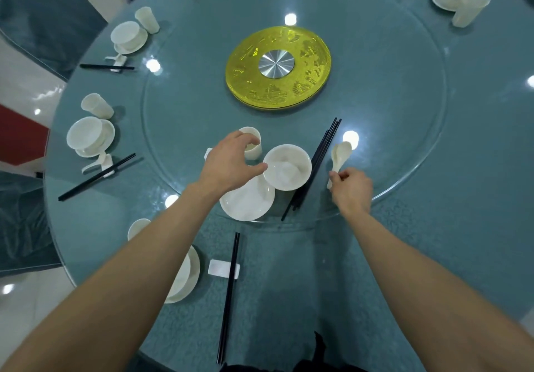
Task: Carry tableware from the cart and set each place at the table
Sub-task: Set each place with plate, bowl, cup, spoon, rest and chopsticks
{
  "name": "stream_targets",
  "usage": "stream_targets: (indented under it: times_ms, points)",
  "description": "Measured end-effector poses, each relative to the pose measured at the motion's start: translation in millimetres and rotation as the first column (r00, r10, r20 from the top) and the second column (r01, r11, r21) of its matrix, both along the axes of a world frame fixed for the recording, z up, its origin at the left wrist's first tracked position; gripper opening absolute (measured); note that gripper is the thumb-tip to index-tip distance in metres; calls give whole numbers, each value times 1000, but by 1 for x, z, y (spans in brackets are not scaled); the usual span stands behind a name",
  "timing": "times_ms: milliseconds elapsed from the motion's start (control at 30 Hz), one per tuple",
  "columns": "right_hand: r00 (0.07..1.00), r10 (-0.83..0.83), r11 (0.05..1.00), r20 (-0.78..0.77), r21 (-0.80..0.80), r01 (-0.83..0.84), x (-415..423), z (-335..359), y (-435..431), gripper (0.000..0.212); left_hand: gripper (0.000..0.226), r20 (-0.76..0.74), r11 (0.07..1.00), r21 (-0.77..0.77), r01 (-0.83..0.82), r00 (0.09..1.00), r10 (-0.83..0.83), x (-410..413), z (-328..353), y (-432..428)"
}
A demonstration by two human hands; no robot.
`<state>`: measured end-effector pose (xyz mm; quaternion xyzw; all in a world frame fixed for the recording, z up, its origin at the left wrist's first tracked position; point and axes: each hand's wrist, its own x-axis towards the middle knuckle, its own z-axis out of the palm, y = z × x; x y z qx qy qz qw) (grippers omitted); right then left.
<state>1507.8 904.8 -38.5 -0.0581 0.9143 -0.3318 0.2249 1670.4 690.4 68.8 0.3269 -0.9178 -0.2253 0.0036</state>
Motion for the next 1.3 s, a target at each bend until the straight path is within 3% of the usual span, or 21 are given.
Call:
stream_targets:
  times_ms: [233, 367, 467, 600, 900, 1000, 1100, 1200, 1300]
  points:
    - [991, -4, 996, -135, -84, -8, 6, 21, 6, 25, 38, -58, 999, 47, 10, 998, -7, -5, 2, 9]
    - [977, 89, 979, -194, -165, -121, 20, 42, -2, 14, 4, -140, 960, 269, -74, 983, 115, -9, 8, 24]
    - [956, 170, 949, -237, -221, -224, 35, 57, -11, 12, 6, -208, 886, 448, -121, 950, 235, -3, 11, 32]
    - [897, 313, 906, -312, -184, -380, 62, 74, -23, 14, 12, -198, 770, 608, -195, 902, 384, 18, 14, 37]
    - [706, 521, 763, -480, -109, -638, 138, 92, -52, 24, 22, -149, 583, 756, -297, 789, 596, 89, 14, 38]
    - [654, 593, 708, -470, -82, -701, 157, 91, -57, 21, 19, -132, 557, 754, -347, 752, 646, 111, 14, 37]
    - [594, 680, 642, -430, -44, -766, 171, 86, -54, 24, 11, -137, 588, 684, -431, 716, 684, 137, 9, 33]
    - [586, 714, 629, -384, -17, -777, 181, 76, -43, 32, 6, -99, 683, 487, -544, 743, 662, 166, -2, 31]
    - [624, 711, 662, -325, 9, -749, 186, 66, -31, 28, 4, 11, 763, 274, -585, 796, 606, 191, -17, 40]
